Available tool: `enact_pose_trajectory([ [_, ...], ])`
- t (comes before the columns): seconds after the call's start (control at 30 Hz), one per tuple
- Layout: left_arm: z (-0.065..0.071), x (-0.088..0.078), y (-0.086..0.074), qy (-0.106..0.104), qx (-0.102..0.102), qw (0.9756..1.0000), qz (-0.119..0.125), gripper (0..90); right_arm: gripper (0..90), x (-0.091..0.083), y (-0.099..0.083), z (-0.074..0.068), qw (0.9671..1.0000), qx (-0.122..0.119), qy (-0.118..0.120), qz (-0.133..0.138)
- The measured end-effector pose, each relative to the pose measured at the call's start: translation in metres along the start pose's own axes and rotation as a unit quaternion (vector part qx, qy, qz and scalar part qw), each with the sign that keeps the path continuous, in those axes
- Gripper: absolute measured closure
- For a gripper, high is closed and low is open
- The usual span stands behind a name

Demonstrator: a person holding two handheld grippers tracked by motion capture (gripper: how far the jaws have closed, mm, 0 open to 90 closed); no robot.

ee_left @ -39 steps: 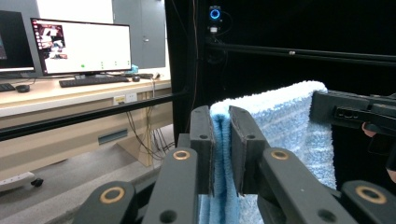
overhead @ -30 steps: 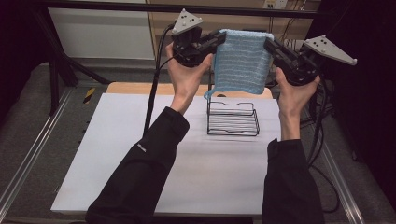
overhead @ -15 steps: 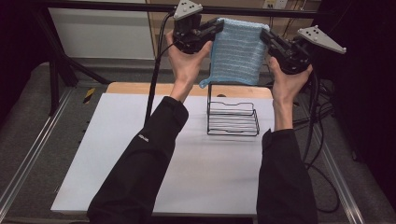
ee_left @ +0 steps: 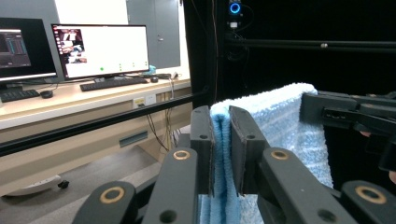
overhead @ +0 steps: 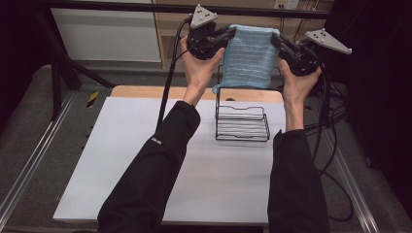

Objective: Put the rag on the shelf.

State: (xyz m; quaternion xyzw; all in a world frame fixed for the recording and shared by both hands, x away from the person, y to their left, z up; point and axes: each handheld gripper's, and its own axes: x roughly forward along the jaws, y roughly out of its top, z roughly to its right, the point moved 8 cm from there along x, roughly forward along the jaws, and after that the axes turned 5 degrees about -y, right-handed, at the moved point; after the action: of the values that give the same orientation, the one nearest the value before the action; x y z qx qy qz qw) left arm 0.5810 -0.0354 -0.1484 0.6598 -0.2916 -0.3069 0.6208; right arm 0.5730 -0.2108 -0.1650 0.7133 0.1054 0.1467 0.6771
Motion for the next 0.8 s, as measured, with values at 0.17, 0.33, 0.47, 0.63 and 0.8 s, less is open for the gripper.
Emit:
enact_pose_trajectory([
  [0.17, 0.005, 0.005, -0.009, -0.009, 0.004, 1.0, -0.002, 80.5, 82.1, -0.002, -0.006, 0.007, 0.9999, -0.011, 0.0, -0.002],
  [0.33, 0.01, 0.007, -0.018, -0.019, 0.008, 0.9998, -0.006, 80.5, 82.1, -0.007, -0.014, 0.012, 0.9999, -0.012, 0.001, -0.008],
  [0.47, 0.014, 0.007, -0.026, -0.028, 0.009, 0.9995, -0.01, 80.5, 82.0, -0.014, -0.022, 0.014, 0.9998, -0.01, 0.004, -0.015],
  [0.63, 0.019, 0.004, -0.035, -0.037, 0.009, 0.9991, -0.018, 80.4, 81.9, -0.02, -0.031, 0.014, 0.9997, -0.007, 0.006, -0.024],
  [0.8, 0.02, -0.001, -0.043, -0.045, 0.002, 0.9986, -0.029, 80.4, 81.7, -0.026, -0.04, 0.011, 0.9993, 0.003, 0.018, -0.033],
])
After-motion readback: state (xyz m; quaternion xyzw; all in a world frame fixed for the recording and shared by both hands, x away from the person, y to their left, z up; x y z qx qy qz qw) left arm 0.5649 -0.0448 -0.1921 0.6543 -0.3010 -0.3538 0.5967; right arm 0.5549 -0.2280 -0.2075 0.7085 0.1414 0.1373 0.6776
